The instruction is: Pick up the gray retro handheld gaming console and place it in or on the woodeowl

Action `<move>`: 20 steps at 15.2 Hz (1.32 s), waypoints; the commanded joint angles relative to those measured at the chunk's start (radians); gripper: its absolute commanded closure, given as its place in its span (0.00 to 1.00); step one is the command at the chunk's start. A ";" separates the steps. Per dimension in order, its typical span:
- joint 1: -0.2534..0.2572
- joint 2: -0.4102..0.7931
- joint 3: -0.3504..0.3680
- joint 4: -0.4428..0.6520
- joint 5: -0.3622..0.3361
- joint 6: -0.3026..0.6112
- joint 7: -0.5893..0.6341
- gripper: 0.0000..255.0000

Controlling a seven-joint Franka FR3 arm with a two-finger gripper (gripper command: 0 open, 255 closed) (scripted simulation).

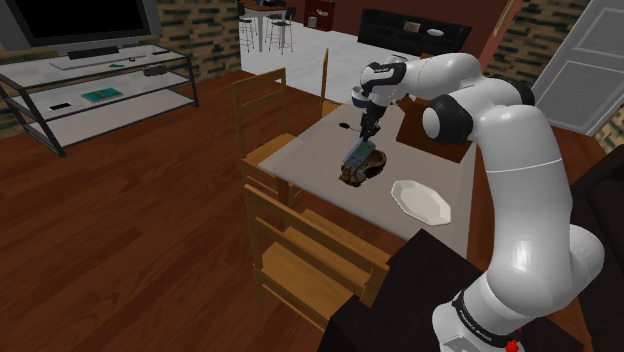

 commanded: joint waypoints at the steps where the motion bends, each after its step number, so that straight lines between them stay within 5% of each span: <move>1: 0.000 0.000 0.000 -0.001 0.000 0.001 0.000 1.00; 3: 0.000 0.000 0.000 -0.001 0.000 0.001 0.000 1.00; 4: 0.000 0.000 0.000 -0.001 0.000 0.001 0.000 0.00; 20: -0.014 -0.037 -0.014 0.064 -0.020 -0.097 0.016 0.00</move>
